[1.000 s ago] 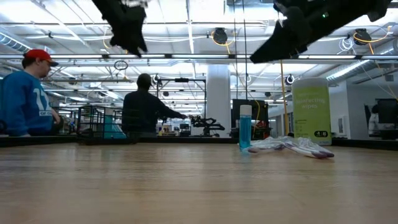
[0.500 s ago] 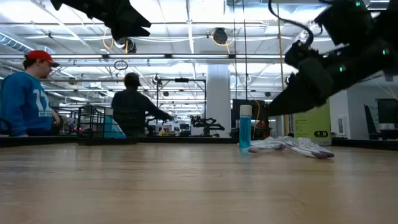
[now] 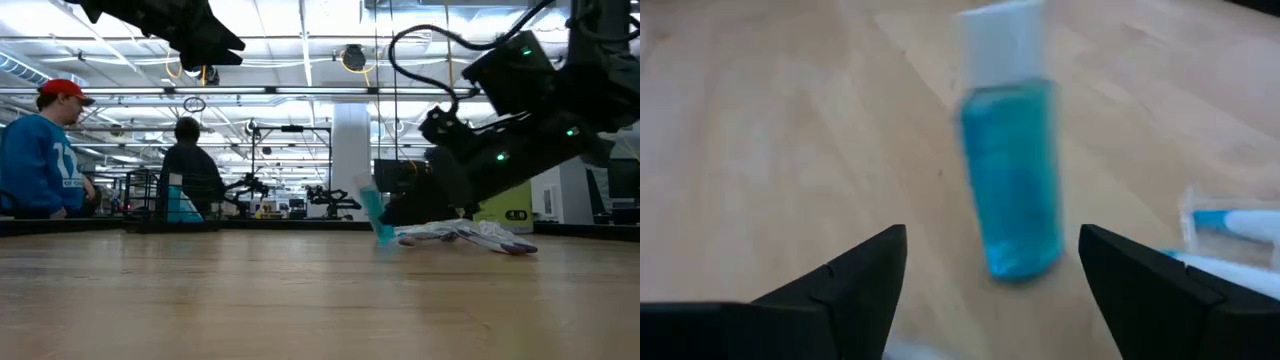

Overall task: Pick & Place toothbrushing station
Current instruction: Put the mouthwash into the middle compartment of the wire organizer

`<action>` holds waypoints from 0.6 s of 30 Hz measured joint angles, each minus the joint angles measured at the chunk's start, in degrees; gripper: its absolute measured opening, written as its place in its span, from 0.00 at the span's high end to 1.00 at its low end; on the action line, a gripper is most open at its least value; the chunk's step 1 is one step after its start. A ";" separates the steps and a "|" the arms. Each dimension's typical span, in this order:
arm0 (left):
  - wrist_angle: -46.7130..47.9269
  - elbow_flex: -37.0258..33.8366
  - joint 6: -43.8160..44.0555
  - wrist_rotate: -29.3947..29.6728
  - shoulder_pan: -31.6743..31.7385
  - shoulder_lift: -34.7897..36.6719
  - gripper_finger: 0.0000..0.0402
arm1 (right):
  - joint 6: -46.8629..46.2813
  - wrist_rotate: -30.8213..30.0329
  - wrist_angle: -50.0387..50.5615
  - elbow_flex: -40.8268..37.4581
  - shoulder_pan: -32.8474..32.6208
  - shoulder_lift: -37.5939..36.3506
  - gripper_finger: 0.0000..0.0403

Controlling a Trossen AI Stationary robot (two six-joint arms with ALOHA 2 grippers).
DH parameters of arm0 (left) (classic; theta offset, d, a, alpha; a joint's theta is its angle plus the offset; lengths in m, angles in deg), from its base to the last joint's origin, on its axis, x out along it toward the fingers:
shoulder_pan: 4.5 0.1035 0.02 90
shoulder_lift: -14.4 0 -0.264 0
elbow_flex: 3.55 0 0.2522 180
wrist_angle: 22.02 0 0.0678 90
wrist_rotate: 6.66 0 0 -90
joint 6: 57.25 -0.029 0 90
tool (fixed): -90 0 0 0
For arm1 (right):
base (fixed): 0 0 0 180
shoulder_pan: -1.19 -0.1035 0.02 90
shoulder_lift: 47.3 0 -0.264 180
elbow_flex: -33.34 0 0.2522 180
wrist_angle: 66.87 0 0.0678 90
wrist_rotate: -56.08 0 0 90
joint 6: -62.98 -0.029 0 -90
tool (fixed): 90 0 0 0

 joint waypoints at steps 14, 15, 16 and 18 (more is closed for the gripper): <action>-0.02 0.02 1.52 -0.03 0.03 0.02 0.43 | 15.32 8.17 1.59 2.06 1.88 0.43 0.31; 0.00 0.00 1.90 -0.01 0.03 0.02 0.43 | 15.37 11.43 3.22 3.07 2.87 -0.15 0.31; 0.00 0.00 2.33 -0.04 0.01 0.02 0.43 | 15.27 14.23 5.33 4.19 3.91 -0.84 0.31; 0.00 0.02 2.56 -0.06 0.03 0.02 0.43 | 15.35 17.92 10.88 6.84 5.91 -1.74 0.31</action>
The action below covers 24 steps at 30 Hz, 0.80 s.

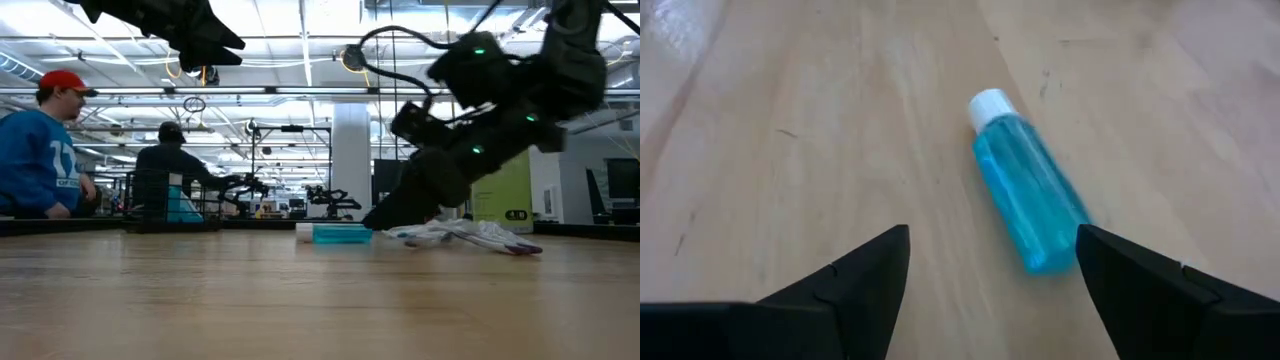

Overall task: Pick & Place toothbrushing station
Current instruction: Put the mouthwash into the middle compartment of the wire organizer

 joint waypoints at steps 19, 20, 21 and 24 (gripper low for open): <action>0.42 0.02 1.48 0.00 -0.07 0.00 0.43 | 17.85 15.12 12.21 8.49 8.76 0.19 0.33; 0.43 0.02 1.49 0.00 -0.07 0.00 0.43 | 18.60 15.14 12.10 8.49 8.74 0.19 0.33; 0.42 0.02 1.48 0.00 -0.07 0.00 0.43 | 19.21 15.16 11.83 8.49 8.82 0.19 0.33; 0.42 0.02 1.48 0.00 -0.07 0.00 0.43 | 20.23 15.19 10.99 8.88 9.64 1.04 0.33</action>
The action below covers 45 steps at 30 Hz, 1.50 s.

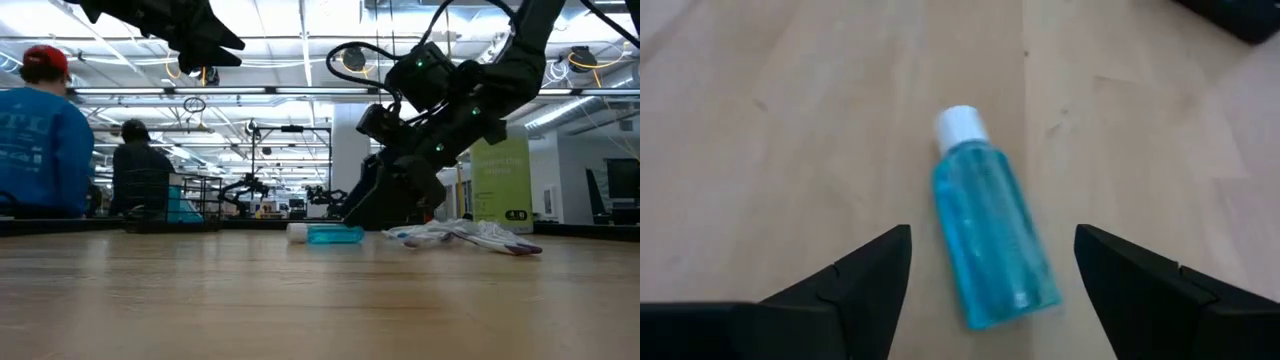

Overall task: Pick & Place toothbrushing station
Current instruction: Put the mouthwash into the middle compartment of the wire organizer

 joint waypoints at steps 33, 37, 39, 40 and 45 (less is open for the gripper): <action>-0.47 0.00 6.13 -0.14 -0.02 0.00 0.43 | -2.68 2.60 -3.75 2.28 1.08 -2.34 0.62; -1.25 0.02 9.38 -1.04 -1.05 -0.72 0.43 | -2.62 0.58 -6.40 2.31 1.08 -6.31 0.63; -1.73 0.13 9.55 -1.15 -2.75 -2.13 0.43 | -1.65 -2.89 -7.13 2.43 1.06 -8.02 0.63; -1.50 0.07 9.42 -1.16 -3.59 -2.91 0.43 | -1.14 -4.47 -6.94 2.35 1.06 -9.00 0.63; -5.05 0.09 5.18 -1.08 -8.50 -8.63 0.43 | 0.48 -11.63 -8.25 2.39 0.86 -12.60 0.62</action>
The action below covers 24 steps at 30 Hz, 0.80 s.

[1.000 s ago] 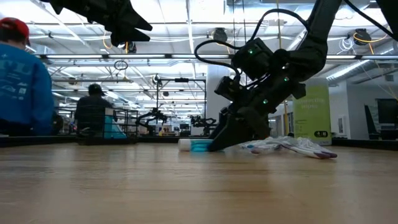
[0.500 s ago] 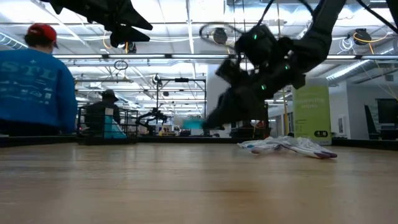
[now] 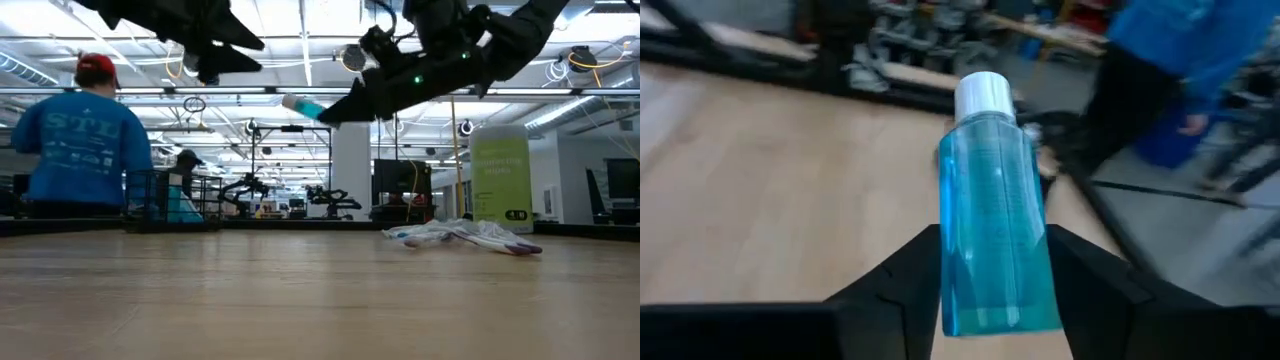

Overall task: Pick & Place toothbrushing station
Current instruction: Put the mouthwash into the middle compartment of the wire organizer

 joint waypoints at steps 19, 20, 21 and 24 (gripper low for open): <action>-7.04 -0.07 -29.57 9.13 -7.52 -10.10 0.43 | 1.17 -0.59 -2.28 0.04 -2.27 -1.48 0.62; -6.98 -0.07 -29.57 10.04 -7.52 -9.82 0.43 | 1.14 -0.84 -2.26 0.04 -2.25 -1.48 0.62; -6.79 -0.12 -29.55 10.72 -7.52 -9.22 0.43 | 1.14 -1.31 -2.24 0.04 -2.25 -1.48 0.61; -7.26 -0.13 -29.52 12.17 -7.52 -8.07 0.43 | 1.07 -2.39 -2.11 0.15 -2.24 -1.56 0.60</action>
